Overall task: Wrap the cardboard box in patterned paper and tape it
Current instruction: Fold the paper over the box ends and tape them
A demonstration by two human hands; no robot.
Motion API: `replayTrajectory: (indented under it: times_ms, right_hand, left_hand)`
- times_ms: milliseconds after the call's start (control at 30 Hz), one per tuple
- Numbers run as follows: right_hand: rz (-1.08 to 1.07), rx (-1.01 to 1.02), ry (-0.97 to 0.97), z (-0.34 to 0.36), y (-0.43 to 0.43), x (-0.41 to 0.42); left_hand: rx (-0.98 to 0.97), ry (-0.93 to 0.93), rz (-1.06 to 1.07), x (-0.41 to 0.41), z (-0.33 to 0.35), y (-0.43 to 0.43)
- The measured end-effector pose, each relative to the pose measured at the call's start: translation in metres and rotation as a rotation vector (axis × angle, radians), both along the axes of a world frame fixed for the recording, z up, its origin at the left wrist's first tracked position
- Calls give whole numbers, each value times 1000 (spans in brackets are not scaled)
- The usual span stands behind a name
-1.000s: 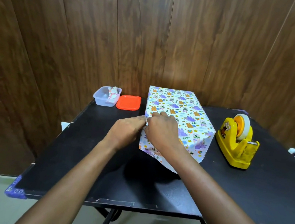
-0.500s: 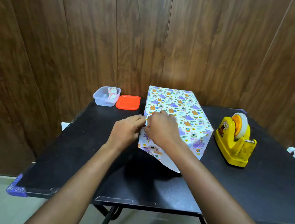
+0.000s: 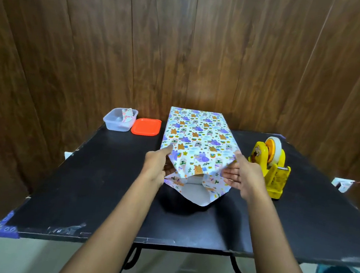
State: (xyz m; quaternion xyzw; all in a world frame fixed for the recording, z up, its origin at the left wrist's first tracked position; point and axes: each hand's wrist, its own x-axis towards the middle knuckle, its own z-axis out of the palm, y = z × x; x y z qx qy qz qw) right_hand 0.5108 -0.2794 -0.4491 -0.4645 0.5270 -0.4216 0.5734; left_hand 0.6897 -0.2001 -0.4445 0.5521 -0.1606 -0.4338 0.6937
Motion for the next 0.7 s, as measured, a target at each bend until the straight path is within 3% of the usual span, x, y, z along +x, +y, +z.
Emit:
replayTrajectory:
  times_ms: [167, 433, 700]
  right_hand:
    - [71, 4, -186, 3, -9, -2]
    - [140, -88, -196, -10, -15, -7]
    - [154, -71, -246, -21, -16, -2]
  left_hand:
    - [-22, 33, 73, -2, -6, -11]
    - [-126, -121, 108, -1, -28, -13]
    - [-222, -87, 90, -18, -39, -18]
